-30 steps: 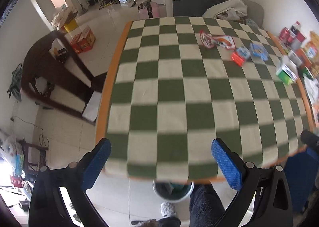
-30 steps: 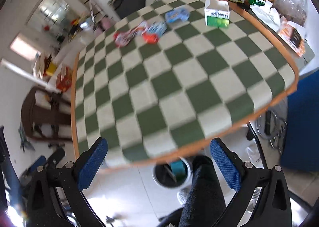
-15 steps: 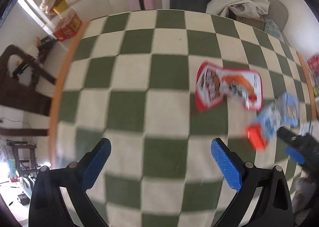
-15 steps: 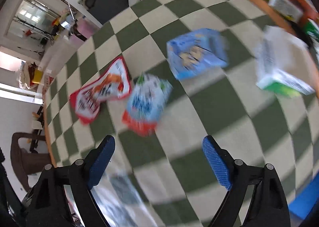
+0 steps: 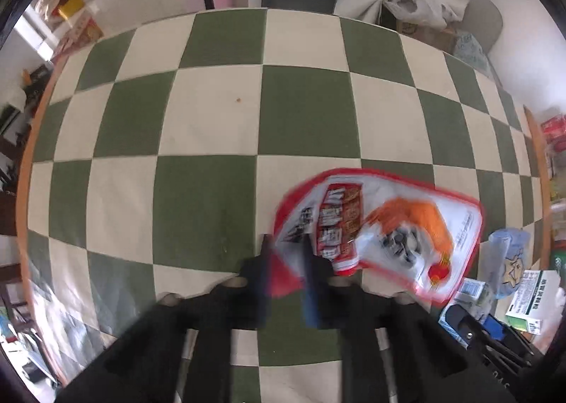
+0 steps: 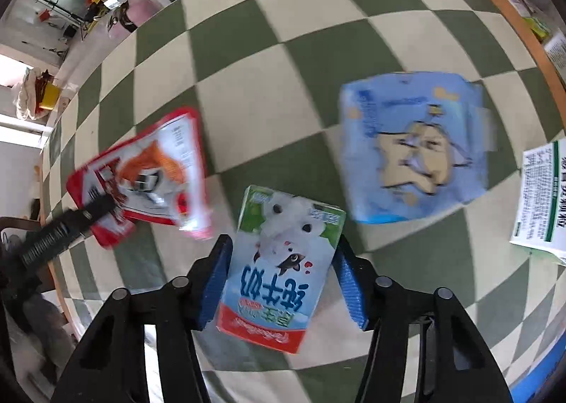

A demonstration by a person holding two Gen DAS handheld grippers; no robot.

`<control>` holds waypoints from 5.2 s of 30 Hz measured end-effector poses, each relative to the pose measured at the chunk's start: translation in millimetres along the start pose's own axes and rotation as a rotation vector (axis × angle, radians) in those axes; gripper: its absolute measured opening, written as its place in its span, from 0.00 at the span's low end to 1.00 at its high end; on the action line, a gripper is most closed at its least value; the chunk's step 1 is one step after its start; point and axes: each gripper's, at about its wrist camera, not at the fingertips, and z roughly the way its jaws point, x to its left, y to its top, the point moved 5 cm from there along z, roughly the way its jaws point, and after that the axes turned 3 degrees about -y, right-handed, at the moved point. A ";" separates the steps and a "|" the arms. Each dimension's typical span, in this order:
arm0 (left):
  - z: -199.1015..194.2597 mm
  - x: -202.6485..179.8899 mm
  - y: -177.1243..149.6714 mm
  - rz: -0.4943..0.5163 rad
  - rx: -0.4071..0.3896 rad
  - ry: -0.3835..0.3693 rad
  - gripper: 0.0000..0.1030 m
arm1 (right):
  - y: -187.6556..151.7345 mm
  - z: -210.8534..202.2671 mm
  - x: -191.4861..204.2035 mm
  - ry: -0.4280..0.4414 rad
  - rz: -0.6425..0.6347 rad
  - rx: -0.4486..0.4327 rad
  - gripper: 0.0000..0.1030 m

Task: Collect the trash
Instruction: 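Grasp the white milk carton with the right tool while the left tool grasps the red snack wrapper, then carry the milk carton and snack wrapper off the table toward the bin, then open both tools over the bin to drop the carton and wrapper, then grasp the white-green medicine box with the right tool while the left tool grasps the blue bag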

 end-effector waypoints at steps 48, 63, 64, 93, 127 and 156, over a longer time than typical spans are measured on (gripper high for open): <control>-226.0 142.9 -357.8 0.053 -0.218 -0.015 0.00 | -359.3 -164.2 2.8 0.151 -0.030 -0.228 0.54; -155.8 192.2 -527.4 -0.045 -0.007 -0.026 0.00 | -575.2 -71.2 -20.6 0.104 -0.090 0.041 0.54; -140.6 193.7 -532.5 -0.052 0.010 -0.023 0.00 | -582.8 -56.5 -23.7 0.091 -0.099 0.057 0.54; 222.9 253.6 -610.3 -0.152 0.270 0.056 1.00 | -612.6 390.0 -64.6 0.073 -0.135 0.266 1.00; 13.2 186.2 -640.1 -0.069 0.215 0.078 1.00 | -634.2 139.8 -55.8 -0.105 -0.313 0.108 1.00; -248.5 81.5 -426.0 0.115 -0.286 0.152 1.00 | -500.0 -233.0 -61.4 0.090 -0.018 -0.234 1.00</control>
